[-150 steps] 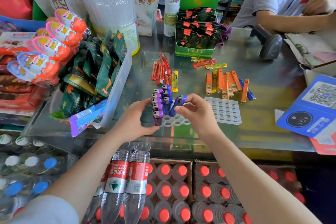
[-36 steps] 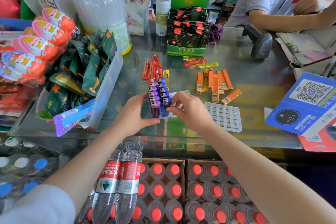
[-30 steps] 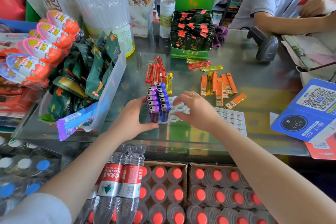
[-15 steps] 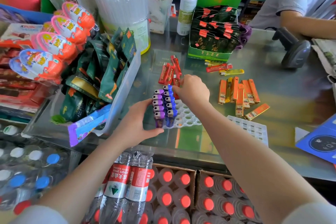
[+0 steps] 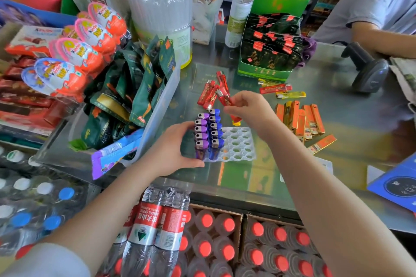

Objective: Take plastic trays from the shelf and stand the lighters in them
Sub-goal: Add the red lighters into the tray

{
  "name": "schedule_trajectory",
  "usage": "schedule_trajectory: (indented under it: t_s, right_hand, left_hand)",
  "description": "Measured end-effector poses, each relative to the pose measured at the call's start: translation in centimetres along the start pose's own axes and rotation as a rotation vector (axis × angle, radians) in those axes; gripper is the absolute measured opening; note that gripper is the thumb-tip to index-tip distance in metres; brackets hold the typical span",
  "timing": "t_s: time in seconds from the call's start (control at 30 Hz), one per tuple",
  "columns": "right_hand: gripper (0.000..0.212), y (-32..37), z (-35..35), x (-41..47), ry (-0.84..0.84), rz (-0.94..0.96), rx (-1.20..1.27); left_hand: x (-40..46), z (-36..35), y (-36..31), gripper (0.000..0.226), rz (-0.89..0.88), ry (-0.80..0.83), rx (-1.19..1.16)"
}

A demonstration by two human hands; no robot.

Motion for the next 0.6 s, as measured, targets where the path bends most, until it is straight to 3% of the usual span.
schedule_trajectory:
  t_s: [0.07, 0.17, 0.33, 0.47, 0.6]
  right_hand:
    - [0.008, -0.7, -0.4, -1.9, 0.03, 0.014, 0.201]
    - [0.009, -2.1, -1.1, -3.2, 0.022, 0.033, 0.299]
    - [0.019, -2.8, -1.2, -3.6, -0.009, 0.091, 0.248]
    - [0.014, -2.9, -0.8, -3.8, -0.073, 0.14, 0.32]
    - [0.016, -3.0, -1.4, -4.0, 0.033, 0.162, 0.14]
  left_hand:
    - [-0.2, 0.0, -0.2, 0.086, 0.009, -0.008, 0.005]
    - [-0.7, -0.1, -1.1, 0.086, -0.003, -0.007, 0.028]
    - [-1.0, -0.3, -1.3, 0.083, 0.006, 0.009, 0.01]
    - [-1.1, -0.4, -1.0, 0.084, 0.018, -0.003, -0.001]
    - [-1.2, -0.5, -1.0, 0.084, 0.026, -0.001, -0.007]
Point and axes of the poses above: each hand's wrist, its own x-axis towards the middle knuckle, its own z-axis out of the back of the hand, y = z × x, the point moved 6 cm from there along x, towards the middle knuckle, and after that the axes turned 1 degree about -y, right-handed, at the moved point
